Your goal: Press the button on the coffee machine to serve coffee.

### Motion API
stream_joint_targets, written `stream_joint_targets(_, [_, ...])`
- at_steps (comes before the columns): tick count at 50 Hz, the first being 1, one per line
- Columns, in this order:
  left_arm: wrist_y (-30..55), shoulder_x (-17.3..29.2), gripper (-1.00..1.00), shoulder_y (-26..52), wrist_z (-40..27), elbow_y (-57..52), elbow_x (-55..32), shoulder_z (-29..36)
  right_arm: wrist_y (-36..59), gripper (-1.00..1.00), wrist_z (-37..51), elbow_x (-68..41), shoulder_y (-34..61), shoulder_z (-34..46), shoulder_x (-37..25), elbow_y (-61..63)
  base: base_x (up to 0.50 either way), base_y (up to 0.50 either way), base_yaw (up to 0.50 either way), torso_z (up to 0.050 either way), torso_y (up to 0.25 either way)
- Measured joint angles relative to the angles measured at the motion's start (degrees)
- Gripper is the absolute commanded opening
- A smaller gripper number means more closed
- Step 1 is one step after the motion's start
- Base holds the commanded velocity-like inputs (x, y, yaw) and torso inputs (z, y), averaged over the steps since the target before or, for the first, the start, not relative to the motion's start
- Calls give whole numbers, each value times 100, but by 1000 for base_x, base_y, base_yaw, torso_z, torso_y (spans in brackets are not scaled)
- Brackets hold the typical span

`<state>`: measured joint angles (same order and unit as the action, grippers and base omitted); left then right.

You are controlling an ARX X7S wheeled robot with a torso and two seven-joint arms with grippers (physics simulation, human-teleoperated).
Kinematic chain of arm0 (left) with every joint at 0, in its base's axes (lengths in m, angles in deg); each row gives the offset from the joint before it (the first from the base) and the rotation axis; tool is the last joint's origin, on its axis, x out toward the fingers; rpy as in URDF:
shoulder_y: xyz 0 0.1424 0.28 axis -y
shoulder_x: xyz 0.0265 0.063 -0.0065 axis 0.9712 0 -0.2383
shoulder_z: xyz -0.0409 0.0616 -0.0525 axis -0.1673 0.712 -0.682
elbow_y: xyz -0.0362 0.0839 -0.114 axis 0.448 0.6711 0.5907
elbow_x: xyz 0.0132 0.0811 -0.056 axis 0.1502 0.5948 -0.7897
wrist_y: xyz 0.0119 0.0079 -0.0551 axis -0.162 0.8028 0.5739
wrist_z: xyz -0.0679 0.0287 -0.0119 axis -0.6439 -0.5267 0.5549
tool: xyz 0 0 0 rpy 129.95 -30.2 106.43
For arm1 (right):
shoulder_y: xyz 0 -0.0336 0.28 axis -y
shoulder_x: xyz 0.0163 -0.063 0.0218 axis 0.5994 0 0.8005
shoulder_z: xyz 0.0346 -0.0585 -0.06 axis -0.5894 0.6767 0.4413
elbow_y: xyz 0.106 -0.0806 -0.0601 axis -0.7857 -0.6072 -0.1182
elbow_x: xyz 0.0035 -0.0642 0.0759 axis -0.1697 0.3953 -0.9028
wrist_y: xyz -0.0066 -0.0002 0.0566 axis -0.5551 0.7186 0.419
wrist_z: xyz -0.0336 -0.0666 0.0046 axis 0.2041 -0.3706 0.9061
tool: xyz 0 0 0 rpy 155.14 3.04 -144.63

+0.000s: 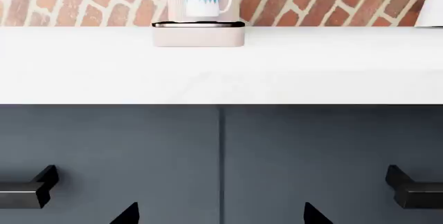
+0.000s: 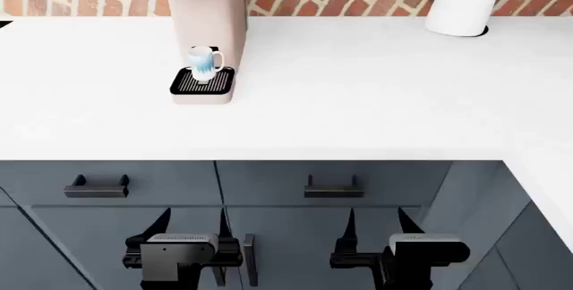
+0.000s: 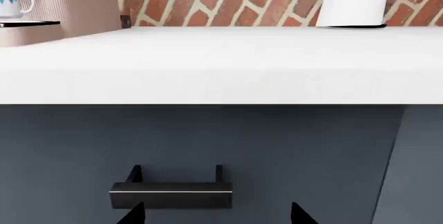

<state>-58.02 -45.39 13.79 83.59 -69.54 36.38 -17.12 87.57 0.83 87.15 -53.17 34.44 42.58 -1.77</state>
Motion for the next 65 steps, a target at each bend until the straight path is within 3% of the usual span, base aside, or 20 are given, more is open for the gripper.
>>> stream_joint_targets(24, [-61, 278, 100, -8, -289, 27, -230, 329, -28, 100, 278, -244, 48, 372, -280, -59, 0, 8, 0, 0, 0])
stream_joint_targets(65, [-61, 600, 100, 45, -661, 81, -451, 721, -30, 100, 600, -490, 120, 777, -570, -105, 39, 476, 0, 0, 0])
